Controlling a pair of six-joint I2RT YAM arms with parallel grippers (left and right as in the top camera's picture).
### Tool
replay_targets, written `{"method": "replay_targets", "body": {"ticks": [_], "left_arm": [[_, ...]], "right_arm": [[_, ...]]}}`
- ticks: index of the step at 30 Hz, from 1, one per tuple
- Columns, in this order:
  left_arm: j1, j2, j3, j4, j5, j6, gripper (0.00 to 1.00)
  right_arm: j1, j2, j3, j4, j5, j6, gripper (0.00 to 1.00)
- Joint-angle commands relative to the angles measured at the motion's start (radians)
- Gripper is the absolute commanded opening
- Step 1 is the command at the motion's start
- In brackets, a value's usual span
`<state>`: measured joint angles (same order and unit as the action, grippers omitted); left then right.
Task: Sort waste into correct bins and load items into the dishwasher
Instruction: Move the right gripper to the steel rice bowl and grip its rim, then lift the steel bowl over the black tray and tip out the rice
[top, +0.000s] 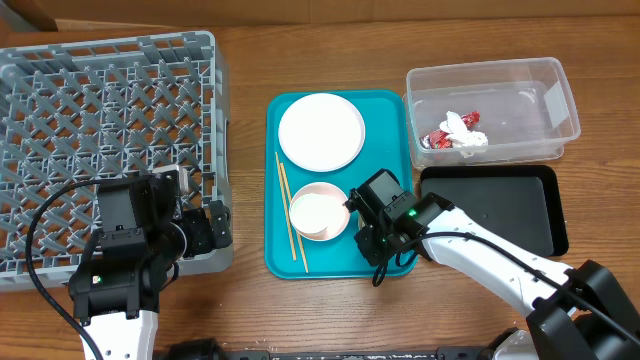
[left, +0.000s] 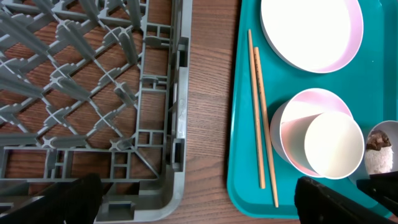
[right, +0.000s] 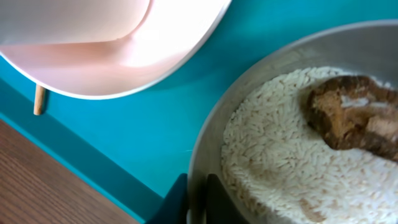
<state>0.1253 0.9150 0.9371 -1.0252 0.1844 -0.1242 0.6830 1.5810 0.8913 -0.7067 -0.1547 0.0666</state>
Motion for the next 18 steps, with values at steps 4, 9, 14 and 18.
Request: {"method": "replay_targets", "body": {"ticks": [4,9,14,18], "left_arm": [[0.005,0.001,0.021,0.001,0.015,0.016,1.00],[0.006,0.001,0.021,0.001,0.015,0.016,1.00],[0.006,0.001,0.021,0.001,0.015,0.016,1.00],[0.005,0.001,0.021,0.002,0.015,0.016,1.00]], "right_arm": [[-0.002,0.002,0.062,-0.093,0.016,0.045,0.04],[-0.002,-0.016,0.211,-0.188,0.096,0.122,0.04],[-0.010,-0.087,0.256,-0.188,0.118,0.196,0.04],[-0.064,-0.165,0.257,-0.191,0.120,0.266,0.04]]}}
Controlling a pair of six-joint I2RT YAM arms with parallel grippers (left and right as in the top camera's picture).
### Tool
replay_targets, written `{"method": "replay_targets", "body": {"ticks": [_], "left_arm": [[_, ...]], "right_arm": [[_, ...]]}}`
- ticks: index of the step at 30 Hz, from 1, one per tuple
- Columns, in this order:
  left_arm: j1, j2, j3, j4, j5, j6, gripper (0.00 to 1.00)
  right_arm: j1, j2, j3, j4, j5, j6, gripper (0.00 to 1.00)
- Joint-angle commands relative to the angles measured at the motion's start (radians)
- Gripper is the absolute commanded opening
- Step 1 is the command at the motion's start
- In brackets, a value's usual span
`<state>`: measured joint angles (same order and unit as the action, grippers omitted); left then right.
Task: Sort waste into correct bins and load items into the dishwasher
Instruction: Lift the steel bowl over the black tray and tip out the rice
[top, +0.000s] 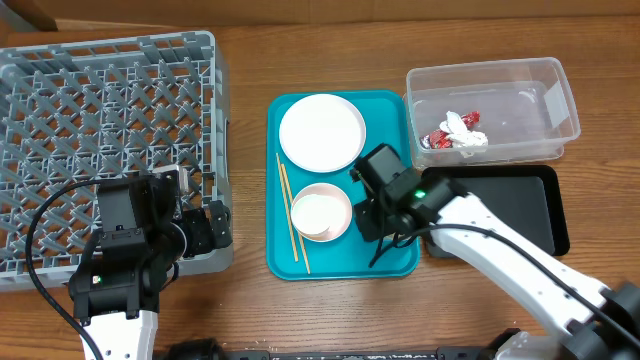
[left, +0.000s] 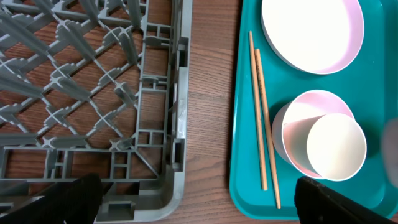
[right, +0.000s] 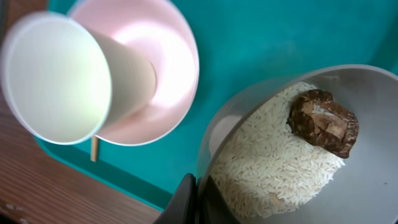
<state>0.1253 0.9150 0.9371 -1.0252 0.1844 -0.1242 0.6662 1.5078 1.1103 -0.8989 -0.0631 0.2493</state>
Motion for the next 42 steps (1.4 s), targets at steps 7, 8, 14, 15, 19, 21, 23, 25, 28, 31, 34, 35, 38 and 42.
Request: {"method": "replay_targets", "body": {"ticks": [7,8,14,15,19,21,23,25,28,31,34,35,38,42], "left_arm": [[0.006,0.001,0.021,0.002,0.015,0.016,1.00],[0.005,0.001,0.021,0.002,0.015,0.016,1.00],[0.005,0.001,0.021,0.001,0.015,0.016,1.00],[0.006,0.001,0.021,0.002,0.015,0.016,1.00],[0.005,0.001,0.021,0.002,0.016,0.016,1.00],[0.005,0.001,0.021,0.001,0.016,0.016,1.00],[0.005,0.001,0.021,0.001,0.016,0.016,1.00],[0.005,0.001,0.021,0.001,0.016,0.016,1.00],[0.005,0.001,0.021,0.001,0.016,0.016,1.00],[0.005,0.001,0.021,0.002,0.016,0.016,1.00],[0.005,0.001,0.021,0.001,0.016,0.016,1.00],[0.005,0.001,0.021,0.001,0.016,0.016,1.00],[0.005,0.001,0.021,0.001,0.016,0.016,1.00],[0.005,0.001,0.021,0.001,0.016,0.016,1.00]], "right_arm": [[-0.298,-0.167,0.035,-0.047,-0.098,0.167,0.04],[-0.347,-0.166,0.030,-0.048,-0.155,0.162,0.04],[-0.593,-0.161,-0.055,-0.029,-0.474,0.089,0.04],[-0.629,-0.161,-0.074,-0.022,-0.528,0.063,0.04],[-0.795,-0.157,-0.166,0.017,-0.737,-0.039,0.04],[-0.850,-0.156,-0.192,0.024,-0.790,-0.049,0.04],[-0.895,-0.156,-0.213,0.039,-0.842,-0.050,0.04],[-0.938,-0.155,-0.223,0.046,-0.882,-0.050,0.04],[-1.002,-0.155,-0.224,0.053,-0.957,-0.049,0.04],[-1.057,-0.155,-0.224,0.086,-1.088,-0.044,0.04],[-1.098,-0.150,-0.224,0.089,-1.150,-0.010,0.04],[-1.108,-0.146,-0.224,0.085,-1.162,-0.010,0.04],[-1.141,-0.128,-0.224,0.082,-1.182,0.005,0.04],[-1.185,-0.071,-0.224,0.083,-1.192,0.017,0.04]]}}
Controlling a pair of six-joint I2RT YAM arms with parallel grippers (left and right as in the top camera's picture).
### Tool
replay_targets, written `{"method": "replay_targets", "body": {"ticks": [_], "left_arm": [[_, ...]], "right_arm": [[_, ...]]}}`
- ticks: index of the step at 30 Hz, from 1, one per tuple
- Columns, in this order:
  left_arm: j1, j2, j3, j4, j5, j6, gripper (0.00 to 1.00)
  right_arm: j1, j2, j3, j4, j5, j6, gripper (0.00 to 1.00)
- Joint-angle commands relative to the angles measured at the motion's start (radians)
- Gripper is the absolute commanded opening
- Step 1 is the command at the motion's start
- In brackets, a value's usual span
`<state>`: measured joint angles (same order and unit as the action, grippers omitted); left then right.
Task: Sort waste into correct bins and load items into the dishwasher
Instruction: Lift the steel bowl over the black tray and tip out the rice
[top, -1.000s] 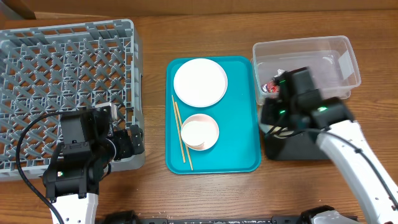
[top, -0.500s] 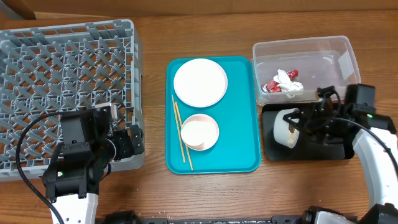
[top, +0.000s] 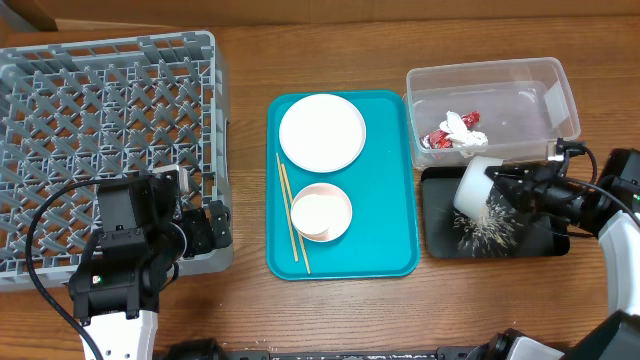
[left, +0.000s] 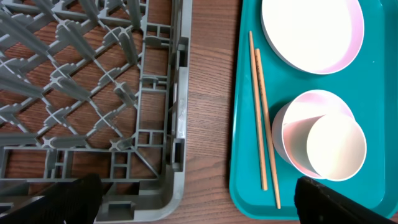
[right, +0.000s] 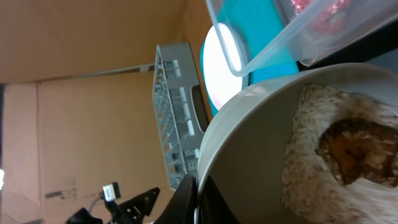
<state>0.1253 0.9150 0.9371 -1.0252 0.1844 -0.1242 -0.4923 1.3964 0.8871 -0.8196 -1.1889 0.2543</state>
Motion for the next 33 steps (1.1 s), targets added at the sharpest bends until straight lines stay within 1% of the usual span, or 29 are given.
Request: {"method": "replay_targets", "body": {"ticks": [1,5,9,15,18,33], "left_arm": [[0.005,0.001,0.021,0.001,0.016,0.016,1.00],[0.005,0.001,0.021,0.001,0.016,0.016,1.00],[0.005,0.001,0.021,0.001,0.016,0.016,1.00],[0.005,0.001,0.021,0.001,0.016,0.016,1.00],[0.005,0.001,0.021,0.001,0.016,0.016,1.00],[0.005,0.001,0.021,0.001,0.016,0.016,1.00]], "right_arm": [[-0.033,0.058,-0.001,0.003,-0.074,0.013,0.04],[-0.046,0.130,-0.001,0.006,-0.105,0.054,0.04],[-0.047,0.198,-0.001,0.006,-0.186,0.053,0.04],[-0.047,0.233,-0.001,0.034,-0.292,0.053,0.04],[-0.047,0.234,-0.001,0.057,-0.381,0.054,0.04],[-0.048,0.234,-0.001,0.054,-0.381,0.060,0.04]]}}
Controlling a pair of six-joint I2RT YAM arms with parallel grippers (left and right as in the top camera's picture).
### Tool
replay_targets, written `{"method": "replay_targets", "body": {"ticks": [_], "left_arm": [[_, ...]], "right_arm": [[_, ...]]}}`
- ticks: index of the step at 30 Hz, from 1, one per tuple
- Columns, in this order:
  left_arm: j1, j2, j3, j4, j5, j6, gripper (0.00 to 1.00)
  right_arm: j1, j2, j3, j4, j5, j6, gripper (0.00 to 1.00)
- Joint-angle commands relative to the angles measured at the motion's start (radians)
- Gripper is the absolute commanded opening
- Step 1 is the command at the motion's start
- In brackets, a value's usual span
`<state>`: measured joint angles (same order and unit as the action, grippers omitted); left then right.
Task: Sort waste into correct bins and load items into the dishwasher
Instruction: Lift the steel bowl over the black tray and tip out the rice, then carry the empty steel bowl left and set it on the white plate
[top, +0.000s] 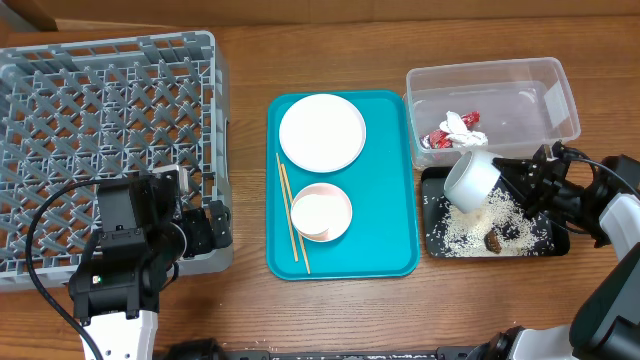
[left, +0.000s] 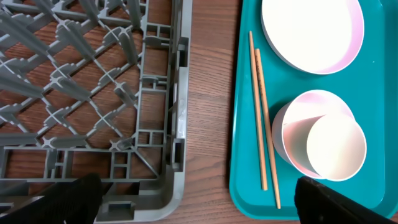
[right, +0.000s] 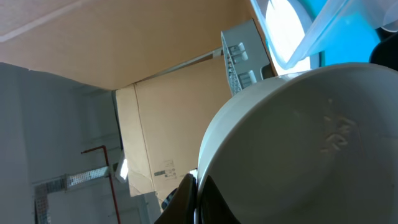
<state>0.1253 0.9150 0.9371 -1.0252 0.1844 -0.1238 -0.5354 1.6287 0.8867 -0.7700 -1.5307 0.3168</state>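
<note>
My right gripper is shut on the rim of a grey-white bowl, tipped over above the black tray. White rice and a brown food lump lie spilled in that tray. In the right wrist view the bowl looks empty inside. The teal tray carries a white plate, a pink bowl with a paper cup in it, and chopsticks. My left gripper hangs open at the grey dish rack's near right corner.
A clear plastic bin with crumpled wrappers stands behind the black tray. The rack fills the left of the table. Bare wood lies between the rack and the teal tray.
The bowl has tipped further over the black tray. The rice and the brown lump have left the bowl and now lie in the tray. The left arm has not moved.
My right gripper gripped the rim of the rice bowl on the teal tray's near right corner. Then it held the bowl lifted above the teal tray. Later the bowl was tilted over the black tray with rice spilling. Now the bowl is empty.
</note>
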Motion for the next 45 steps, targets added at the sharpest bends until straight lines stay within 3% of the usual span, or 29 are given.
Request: {"method": "replay_targets", "body": {"ticks": [1,12,18,20,21,23,24,31,38,45], "left_arm": [[0.005,0.001,0.021,0.001,0.016,0.016,1.00],[0.005,0.001,0.021,0.002,0.015,0.016,1.00],[0.005,0.001,0.021,0.002,0.015,0.016,1.00],[0.006,0.001,0.021,0.002,0.016,0.016,1.00],[0.005,0.001,0.021,0.002,0.015,0.016,1.00],[0.005,0.001,0.021,0.002,0.015,0.016,1.00],[0.005,0.001,0.021,0.003,0.015,0.016,1.00],[0.005,0.001,0.021,0.005,0.015,0.016,1.00],[0.005,0.001,0.021,0.005,0.015,0.016,1.00],[0.005,0.001,0.021,0.005,0.015,0.016,1.00]], "right_arm": [[-0.005,0.002,0.000,0.005,-0.039,-0.002,0.04],[-0.005,0.002,0.000,0.006,-0.021,-0.003,0.04],[0.006,0.002,0.000,-0.010,0.328,-0.003,0.04],[0.011,0.002,0.000,-0.019,0.350,-0.023,0.04],[0.013,0.002,0.000,-0.016,0.290,-0.085,0.04],[0.027,0.001,0.000,-0.048,0.013,-0.381,0.04],[0.040,0.001,0.003,-0.097,-0.039,-0.462,0.04],[0.049,0.001,0.003,-0.097,-0.026,-0.448,0.04],[0.049,0.000,0.025,-0.177,0.363,-0.390,0.04],[0.071,-0.040,0.172,-0.498,0.383,-0.756,0.04]]}}
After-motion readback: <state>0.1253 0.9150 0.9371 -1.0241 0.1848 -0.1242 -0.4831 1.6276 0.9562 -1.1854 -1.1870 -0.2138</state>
